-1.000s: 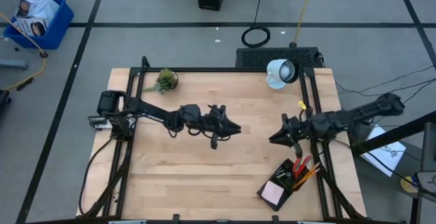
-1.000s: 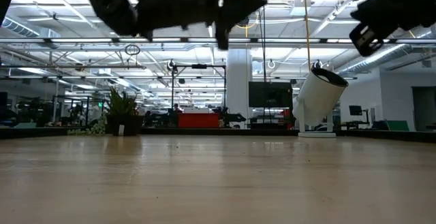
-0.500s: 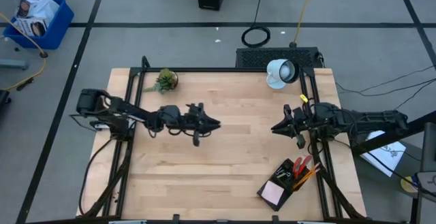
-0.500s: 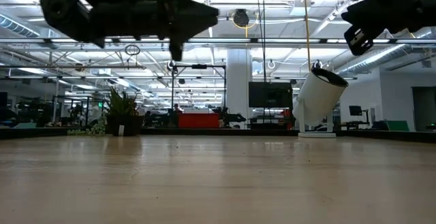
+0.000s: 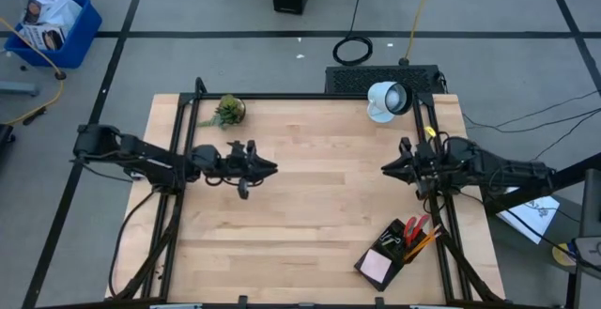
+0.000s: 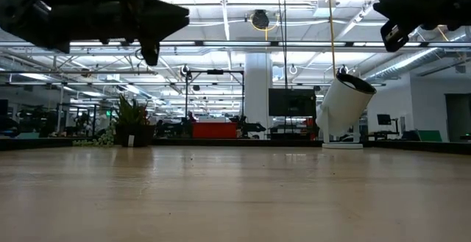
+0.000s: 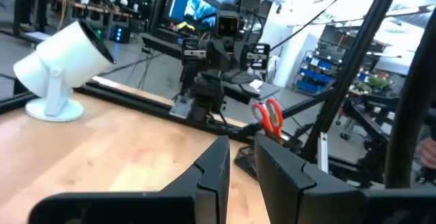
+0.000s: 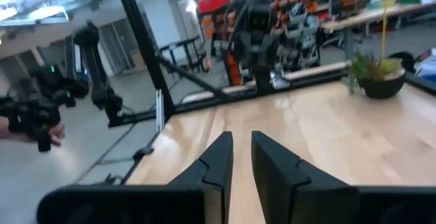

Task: Pick and place office supplies into organizer
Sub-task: Return to Home Position

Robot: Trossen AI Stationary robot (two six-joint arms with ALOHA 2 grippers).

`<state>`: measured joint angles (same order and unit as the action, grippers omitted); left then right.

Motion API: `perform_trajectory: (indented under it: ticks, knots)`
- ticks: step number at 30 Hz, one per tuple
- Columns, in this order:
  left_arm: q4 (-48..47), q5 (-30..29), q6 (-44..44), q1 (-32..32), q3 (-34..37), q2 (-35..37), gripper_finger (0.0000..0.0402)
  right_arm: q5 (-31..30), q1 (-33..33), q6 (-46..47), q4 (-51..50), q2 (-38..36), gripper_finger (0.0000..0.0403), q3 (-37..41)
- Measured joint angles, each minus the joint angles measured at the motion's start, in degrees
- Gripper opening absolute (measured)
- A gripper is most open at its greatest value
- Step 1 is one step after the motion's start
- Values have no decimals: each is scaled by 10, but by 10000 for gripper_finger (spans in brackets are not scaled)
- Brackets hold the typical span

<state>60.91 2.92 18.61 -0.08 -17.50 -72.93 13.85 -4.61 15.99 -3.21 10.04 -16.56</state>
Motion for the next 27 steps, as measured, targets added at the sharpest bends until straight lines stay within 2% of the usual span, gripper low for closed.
perform_trajectory:
  ticks: [3, 6, 14, 20, 27]
  knots:
    - [1, 0, 10, -4, 29, 23, 74, 0, -11, 5, -6, -20, 47, 0]
    - [3, -59, 7, -16, 50, 49, 74, 15, -18, 2, -20, -48, 48, 0]
    - [18, -48, -14, -19, 118, 117, 74, 14, -18, 14, -54, -100, 47, -1]
    - [43, -51, -15, -19, 158, 163, 74, 10, -18, -19, -107, -100, 48, -22]
    - [21, -45, -39, -17, 169, 214, 74, -70, -18, -38, -154, -99, 47, -66]
